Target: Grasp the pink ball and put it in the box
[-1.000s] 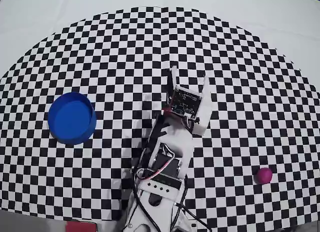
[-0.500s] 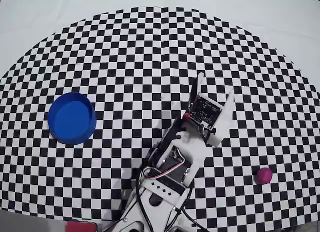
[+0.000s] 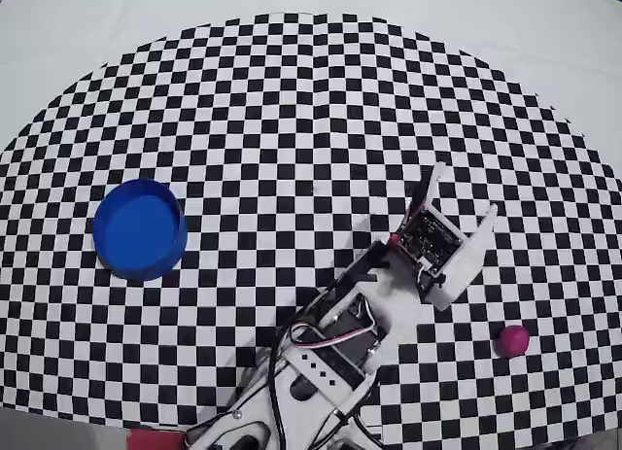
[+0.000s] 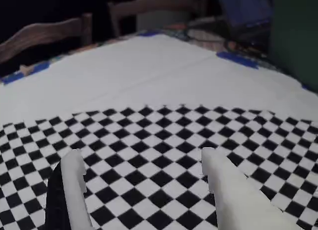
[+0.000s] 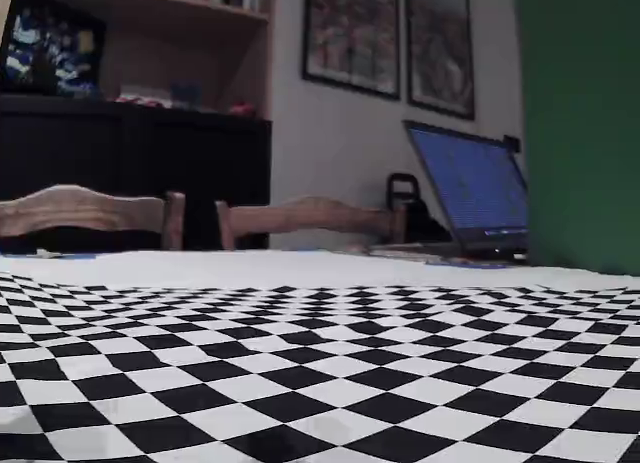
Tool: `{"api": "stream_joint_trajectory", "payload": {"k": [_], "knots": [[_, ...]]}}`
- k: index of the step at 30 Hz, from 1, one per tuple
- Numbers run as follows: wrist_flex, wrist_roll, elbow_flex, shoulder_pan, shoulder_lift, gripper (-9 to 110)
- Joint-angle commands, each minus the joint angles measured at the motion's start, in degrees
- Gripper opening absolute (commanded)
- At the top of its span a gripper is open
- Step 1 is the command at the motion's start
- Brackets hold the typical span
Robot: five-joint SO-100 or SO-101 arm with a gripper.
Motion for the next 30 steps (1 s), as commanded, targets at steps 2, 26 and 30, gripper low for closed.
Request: {"api": "stream_joint_trajectory", "payload": {"k": [2,26,30], "knots": [[-1.1,0.1,0.4,3.0,-0.7,27],[-0.8,-0.4,0.4,22.0,-1.4,27],[-0.7,-0.4,0.4,24.4,-1.4,27]]}}
